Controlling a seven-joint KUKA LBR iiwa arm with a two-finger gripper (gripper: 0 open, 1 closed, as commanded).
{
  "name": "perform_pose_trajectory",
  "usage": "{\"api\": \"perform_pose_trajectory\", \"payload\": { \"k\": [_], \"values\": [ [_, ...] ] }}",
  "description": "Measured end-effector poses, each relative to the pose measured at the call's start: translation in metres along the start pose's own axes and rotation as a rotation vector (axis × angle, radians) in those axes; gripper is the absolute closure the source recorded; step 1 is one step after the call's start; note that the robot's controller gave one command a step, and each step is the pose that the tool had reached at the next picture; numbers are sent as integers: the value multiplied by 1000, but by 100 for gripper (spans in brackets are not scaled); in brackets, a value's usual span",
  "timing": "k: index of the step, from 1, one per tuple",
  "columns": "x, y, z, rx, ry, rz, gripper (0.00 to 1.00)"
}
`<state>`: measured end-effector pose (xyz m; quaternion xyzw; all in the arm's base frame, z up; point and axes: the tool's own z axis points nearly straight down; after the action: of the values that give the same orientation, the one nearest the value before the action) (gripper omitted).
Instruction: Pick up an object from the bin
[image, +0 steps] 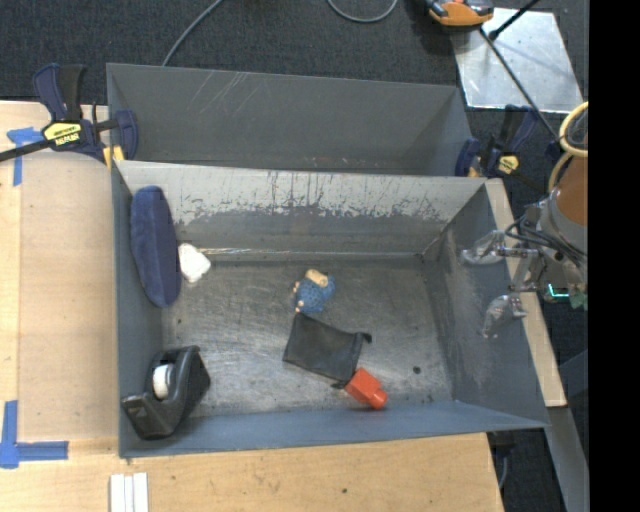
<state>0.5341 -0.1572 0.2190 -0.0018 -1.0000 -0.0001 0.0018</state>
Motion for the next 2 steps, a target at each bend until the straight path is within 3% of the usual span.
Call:
{"api": "perform_pose_trajectory", "payload": {
  "k": [1,2],
  "values": [
    [-58,54,147,3,-8,-301,0],
    [-34,121,121,-2,-6,-335,0]
  ]
}}
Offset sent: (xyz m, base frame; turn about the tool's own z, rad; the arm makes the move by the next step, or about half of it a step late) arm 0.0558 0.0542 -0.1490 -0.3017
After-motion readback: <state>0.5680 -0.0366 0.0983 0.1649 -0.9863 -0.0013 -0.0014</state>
